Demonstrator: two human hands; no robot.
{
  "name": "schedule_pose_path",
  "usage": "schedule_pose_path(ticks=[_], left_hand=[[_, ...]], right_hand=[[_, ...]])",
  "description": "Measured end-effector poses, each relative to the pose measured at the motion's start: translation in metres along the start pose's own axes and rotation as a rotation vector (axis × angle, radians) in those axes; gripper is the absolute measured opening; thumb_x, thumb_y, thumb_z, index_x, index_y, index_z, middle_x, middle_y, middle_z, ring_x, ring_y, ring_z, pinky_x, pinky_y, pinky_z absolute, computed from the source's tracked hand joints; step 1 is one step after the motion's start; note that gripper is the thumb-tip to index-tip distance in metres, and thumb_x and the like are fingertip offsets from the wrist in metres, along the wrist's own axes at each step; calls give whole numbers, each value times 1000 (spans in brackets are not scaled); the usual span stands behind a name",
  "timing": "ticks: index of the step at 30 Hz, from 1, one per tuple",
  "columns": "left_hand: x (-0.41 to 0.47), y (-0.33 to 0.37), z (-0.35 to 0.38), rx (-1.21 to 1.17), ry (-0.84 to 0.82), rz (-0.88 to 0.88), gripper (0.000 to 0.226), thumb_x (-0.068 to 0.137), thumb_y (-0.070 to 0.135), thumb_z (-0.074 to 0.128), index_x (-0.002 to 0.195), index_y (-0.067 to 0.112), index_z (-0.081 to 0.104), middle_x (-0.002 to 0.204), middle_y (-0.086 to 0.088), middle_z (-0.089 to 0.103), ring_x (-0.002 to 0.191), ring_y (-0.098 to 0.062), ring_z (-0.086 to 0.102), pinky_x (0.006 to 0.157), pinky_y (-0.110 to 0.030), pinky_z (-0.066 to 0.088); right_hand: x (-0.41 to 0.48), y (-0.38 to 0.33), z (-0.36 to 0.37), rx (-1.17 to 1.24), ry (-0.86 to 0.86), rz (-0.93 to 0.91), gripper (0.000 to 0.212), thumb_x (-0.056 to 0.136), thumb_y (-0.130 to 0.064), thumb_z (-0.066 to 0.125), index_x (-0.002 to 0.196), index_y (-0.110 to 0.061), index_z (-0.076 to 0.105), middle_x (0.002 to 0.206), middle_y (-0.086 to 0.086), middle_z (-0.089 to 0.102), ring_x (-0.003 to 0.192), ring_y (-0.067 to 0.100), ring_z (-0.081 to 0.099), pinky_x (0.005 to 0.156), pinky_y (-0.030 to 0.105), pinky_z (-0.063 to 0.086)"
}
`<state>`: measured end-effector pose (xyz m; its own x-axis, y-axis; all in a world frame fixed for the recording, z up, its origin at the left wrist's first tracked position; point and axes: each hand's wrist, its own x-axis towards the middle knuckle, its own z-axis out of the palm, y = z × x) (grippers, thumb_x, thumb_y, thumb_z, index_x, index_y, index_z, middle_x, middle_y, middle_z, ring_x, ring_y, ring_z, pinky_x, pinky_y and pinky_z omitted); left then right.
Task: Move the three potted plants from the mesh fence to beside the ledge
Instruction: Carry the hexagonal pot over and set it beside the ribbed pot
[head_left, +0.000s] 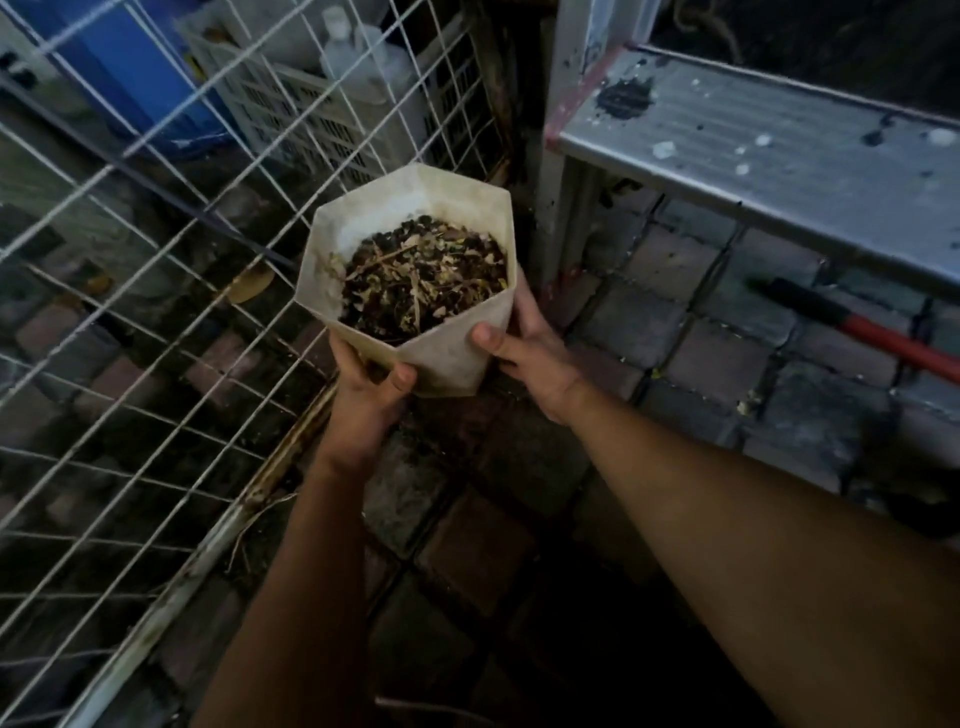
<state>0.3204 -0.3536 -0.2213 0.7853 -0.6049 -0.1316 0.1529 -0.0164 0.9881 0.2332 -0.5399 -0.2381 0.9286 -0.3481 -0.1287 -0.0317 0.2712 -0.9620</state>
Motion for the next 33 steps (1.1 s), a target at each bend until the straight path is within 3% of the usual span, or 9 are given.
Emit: schedule_pose_path(ticks=[2,4,7,11,15,21,27,31,33], left_hand=[[1,1,0,3,20,-1,125,64,59,94,160,39,16,158,5,49,150,-29,49,108,-51,56],[-1,3,0,-31,41,35,131,60,65,93,163,33,18,165,-1,44,150,-26,48,113,-56,51],[-10,5,7,-85,61,62,136,62,65,92,167,32,12,169,-2,40,152,-25,47,119,-67,41],[-21,19,20,-151,136,110,137,60,63,94,167,35,14,165,3,46,141,-14,58,114,-52,52],[-29,83,29,-194,172,166,137,62,60,94,168,36,9,164,6,44,139,-13,60,104,-39,59],[-46,265,28,-192,199,300,127,72,58,86,168,32,8,167,5,40,143,-12,56,108,-37,56],[-109,489,13,-125,192,305,128,70,68,85,167,36,7,169,4,38,152,-22,46,116,-67,43],[-188,657,7,-102,207,309,122,74,68,82,167,38,7,166,10,42,150,-19,48,114,-71,43],[-233,741,8,-116,246,278,118,71,72,82,164,45,15,160,16,49,144,-13,56,108,-69,50]], right_hand=[[-5,4,-1,63,-1,5,109,76,-35,86,161,-44,19,121,-41,59,90,-29,62,64,2,52],[-9,2,4,89,37,-19,89,84,-29,78,154,-50,27,105,-51,65,89,-29,62,61,1,51],[-14,-7,19,109,93,-53,70,75,-43,80,132,-61,43,116,-35,70,100,-18,67,74,9,56],[-22,-19,39,204,154,-38,98,52,-73,89,138,-52,47,120,-24,70,104,-9,71,74,16,59],[-25,-78,61,188,154,-120,122,56,-72,87,159,-29,35,131,-16,69,117,-1,69,86,23,59],[-36,-254,127,132,120,-194,121,63,-74,81,163,-29,27,150,-2,57,134,11,61,103,36,57],[-81,-484,202,41,-4,-251,123,69,-69,81,165,-23,20,154,2,52,136,12,59,102,32,56],[-145,-633,271,64,-51,-296,92,89,-29,75,165,-23,23,153,2,54,132,8,62,97,26,57],[-189,-702,308,90,-11,-318,89,90,-25,72,165,-27,24,156,2,50,132,8,62,97,26,58]])
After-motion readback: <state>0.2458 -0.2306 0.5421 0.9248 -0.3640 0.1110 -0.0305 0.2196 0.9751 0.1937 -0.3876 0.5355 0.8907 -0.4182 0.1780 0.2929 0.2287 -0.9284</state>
